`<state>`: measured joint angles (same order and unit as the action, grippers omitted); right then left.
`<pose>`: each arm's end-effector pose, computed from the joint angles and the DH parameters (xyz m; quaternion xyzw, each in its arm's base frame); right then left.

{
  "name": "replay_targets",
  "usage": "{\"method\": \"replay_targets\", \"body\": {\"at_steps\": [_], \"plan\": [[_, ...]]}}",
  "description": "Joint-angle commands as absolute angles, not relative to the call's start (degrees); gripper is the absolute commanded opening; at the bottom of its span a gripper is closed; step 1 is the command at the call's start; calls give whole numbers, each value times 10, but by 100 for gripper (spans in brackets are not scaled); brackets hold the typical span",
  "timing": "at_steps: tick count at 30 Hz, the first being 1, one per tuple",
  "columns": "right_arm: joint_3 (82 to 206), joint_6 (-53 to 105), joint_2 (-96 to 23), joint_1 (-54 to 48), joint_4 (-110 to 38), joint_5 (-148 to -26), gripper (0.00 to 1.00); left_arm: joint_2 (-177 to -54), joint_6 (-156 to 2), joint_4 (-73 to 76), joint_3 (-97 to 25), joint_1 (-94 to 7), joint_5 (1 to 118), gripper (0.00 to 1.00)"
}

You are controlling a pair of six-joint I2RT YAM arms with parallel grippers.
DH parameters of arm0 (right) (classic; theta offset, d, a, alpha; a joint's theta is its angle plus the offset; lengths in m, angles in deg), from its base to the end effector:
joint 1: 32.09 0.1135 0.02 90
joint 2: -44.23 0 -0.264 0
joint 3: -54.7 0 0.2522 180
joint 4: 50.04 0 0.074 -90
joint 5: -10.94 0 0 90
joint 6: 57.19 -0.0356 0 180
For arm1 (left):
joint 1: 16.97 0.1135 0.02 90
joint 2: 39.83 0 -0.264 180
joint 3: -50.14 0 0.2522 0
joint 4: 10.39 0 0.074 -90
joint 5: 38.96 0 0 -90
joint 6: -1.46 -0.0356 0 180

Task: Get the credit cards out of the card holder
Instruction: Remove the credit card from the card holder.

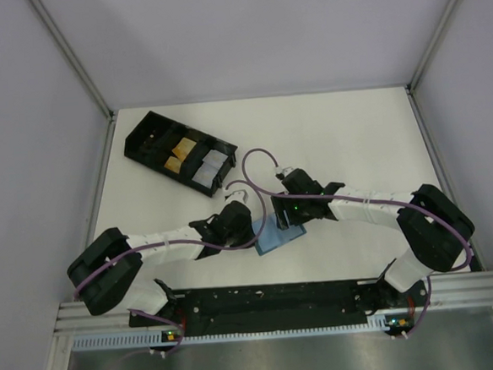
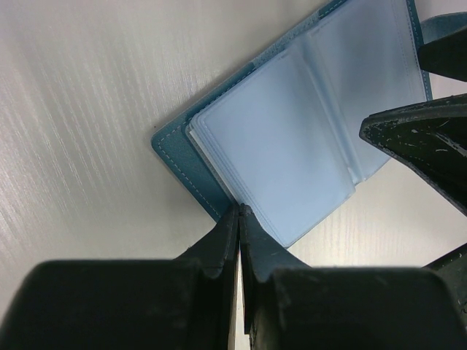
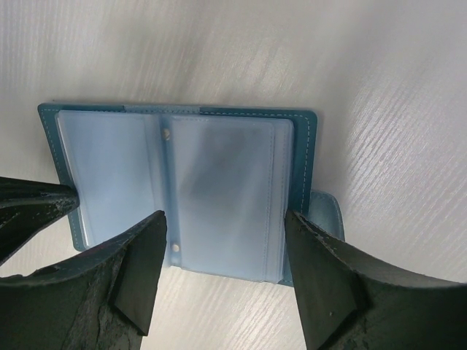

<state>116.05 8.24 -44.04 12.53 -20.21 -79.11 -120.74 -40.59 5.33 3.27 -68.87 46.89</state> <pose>0.2114 0.2086 0.1715 -0.1669 0.9435 0.1628 0.2353 0.1612 -0.2015 0.1494 0.0199 0.9382 -0.2412 0.2473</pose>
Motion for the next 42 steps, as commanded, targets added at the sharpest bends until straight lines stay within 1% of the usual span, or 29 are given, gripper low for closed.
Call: {"method": "replay_targets", "body": {"at_steps": [1, 6, 17, 25, 42], "plan": [[1160, 83, -440, 131, -204, -789, 66, -1212, -405, 38, 27, -688, 469, 5], [1160, 83, -431, 133, -206, -806, 64, -1214, -406, 39, 25, -688, 470, 5], [1166, 83, -413, 136, -211, -828, 57, -1213, -405, 39, 25, -688, 471, 5], [1151, 74, -424, 135, -244, -871, 57, -1215, -405, 38, 25, -688, 476, 5], [1139, 53, -451, 136, -344, -1033, 61, -1204, -389, -2, 46, -687, 473, 5]]}}
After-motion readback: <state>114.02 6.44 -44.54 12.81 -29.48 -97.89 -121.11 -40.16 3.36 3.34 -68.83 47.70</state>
